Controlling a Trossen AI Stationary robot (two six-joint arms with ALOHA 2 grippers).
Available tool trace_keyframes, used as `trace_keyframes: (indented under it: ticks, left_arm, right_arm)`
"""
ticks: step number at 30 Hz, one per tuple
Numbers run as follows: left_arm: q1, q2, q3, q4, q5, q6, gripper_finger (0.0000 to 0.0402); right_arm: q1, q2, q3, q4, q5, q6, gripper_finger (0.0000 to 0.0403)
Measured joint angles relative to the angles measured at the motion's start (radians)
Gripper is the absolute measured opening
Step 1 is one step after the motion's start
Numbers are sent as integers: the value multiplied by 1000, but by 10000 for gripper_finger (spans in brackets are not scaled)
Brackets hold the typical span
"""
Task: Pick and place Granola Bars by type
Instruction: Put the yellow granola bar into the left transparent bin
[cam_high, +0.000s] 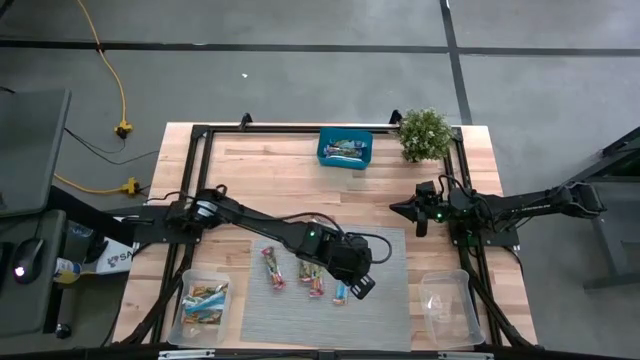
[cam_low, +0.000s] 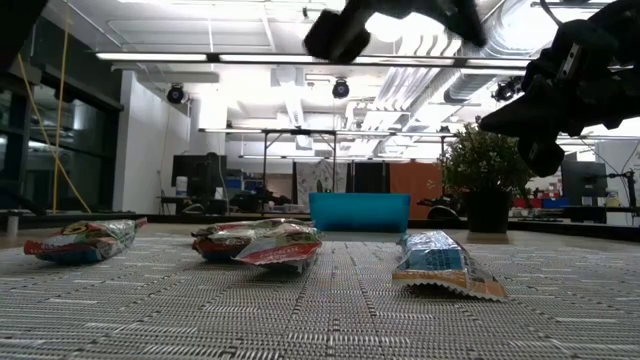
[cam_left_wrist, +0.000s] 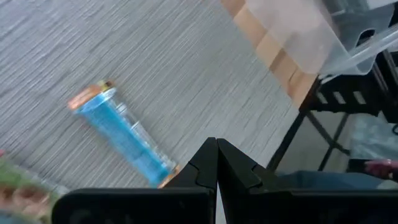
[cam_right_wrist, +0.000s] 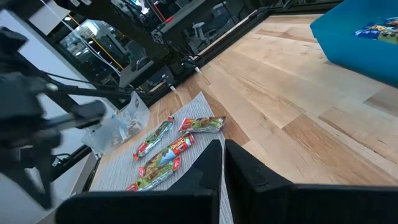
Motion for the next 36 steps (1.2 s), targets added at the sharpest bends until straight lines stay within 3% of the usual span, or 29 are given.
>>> trace_keyframes:
  ticks: [6, 10, 14, 26, 30, 36]
  left_arm:
    - [5, 22, 1, -8, 0, -8, 4]
    - [4, 22, 1, -65, -81, 3, 19]
    - [4, 22, 1, -107, -100, -16, 53]
    - [6, 122, 5, -70, -67, -66, 215]
    - [10, 143, 3, -112, -60, -98, 237]
    - [10, 166, 1, -133, -38, -121, 239]
  right_arm:
    - [0, 0, 0, 0, 0, 0, 0]
    - [0, 0, 0, 0, 0, 0, 0]
    - [0, 0, 0, -1, 0, 0, 0]
    - [0, 0, 0, -1, 0, 0, 0]
    - [0, -3, 0, -2, 0, 0, 0]
    - [0, 0, 0, -2, 0, 0, 0]
